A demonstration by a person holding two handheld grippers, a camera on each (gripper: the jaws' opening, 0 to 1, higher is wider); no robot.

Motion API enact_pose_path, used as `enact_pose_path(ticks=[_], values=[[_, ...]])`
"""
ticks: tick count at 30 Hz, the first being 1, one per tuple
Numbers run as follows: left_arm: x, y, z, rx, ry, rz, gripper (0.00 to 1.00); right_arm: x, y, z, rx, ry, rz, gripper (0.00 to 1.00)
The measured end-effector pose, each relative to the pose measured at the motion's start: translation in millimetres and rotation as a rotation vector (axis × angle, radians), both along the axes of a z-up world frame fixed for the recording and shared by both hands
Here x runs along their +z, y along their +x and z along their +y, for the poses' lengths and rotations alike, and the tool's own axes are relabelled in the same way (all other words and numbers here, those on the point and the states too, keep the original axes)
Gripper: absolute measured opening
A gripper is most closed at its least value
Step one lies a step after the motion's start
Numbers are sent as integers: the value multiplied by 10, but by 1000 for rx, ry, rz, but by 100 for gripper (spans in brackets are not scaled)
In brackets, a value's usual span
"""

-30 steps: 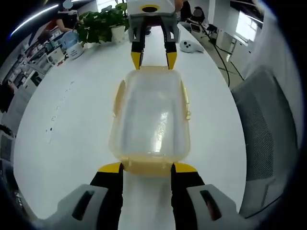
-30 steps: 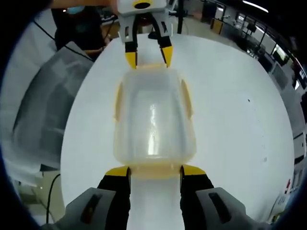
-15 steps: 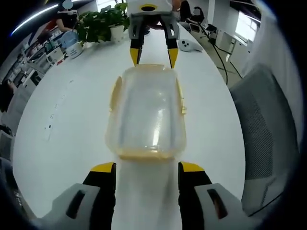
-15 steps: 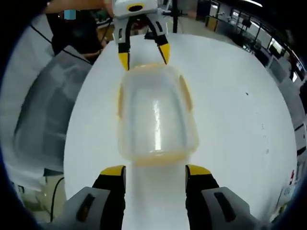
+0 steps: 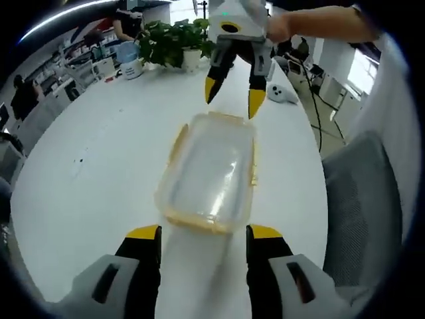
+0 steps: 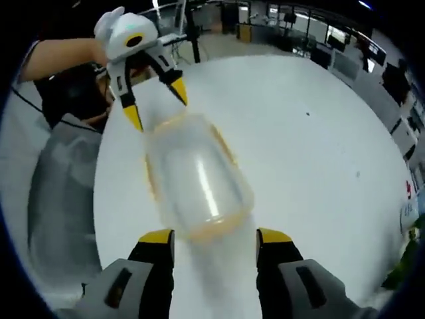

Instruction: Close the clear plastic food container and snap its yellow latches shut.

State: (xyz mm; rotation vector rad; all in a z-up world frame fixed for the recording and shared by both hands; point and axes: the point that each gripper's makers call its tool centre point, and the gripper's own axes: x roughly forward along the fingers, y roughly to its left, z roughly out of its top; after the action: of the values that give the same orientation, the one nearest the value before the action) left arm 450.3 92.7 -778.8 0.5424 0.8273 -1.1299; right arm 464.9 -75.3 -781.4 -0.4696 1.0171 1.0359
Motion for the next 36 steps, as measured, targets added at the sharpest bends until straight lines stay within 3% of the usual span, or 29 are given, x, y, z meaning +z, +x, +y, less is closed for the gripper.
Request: enact_pose_path(ticks=[2, 4, 7, 11, 14, 21, 30, 36], values=[[-26, 0, 4, 11, 14, -9, 51, -6, 52, -15, -72, -8, 5, 43], [-59, -10, 37, 82, 27, 23, 51, 4, 37, 47, -116, 28, 40, 42], [-41, 15, 12, 160, -3, 29, 51, 21, 68, 54, -166, 32, 43, 41], [-8, 58, -1, 206, -8, 4, 50, 30, 86, 65, -208, 19, 40, 41], [15, 110, -3, 281, -26, 13, 48, 53, 118, 90, -288, 42, 58, 41], [51, 155, -37, 476, -93, 107, 46, 24, 121, 89, -383, 34, 78, 41], [-17, 108, -95, 631, -111, 207, 46, -15, 95, 58, -524, 38, 139, 41], [-53, 92, -83, 711, -128, 256, 44, -33, 81, 79, -561, 60, 157, 41]])
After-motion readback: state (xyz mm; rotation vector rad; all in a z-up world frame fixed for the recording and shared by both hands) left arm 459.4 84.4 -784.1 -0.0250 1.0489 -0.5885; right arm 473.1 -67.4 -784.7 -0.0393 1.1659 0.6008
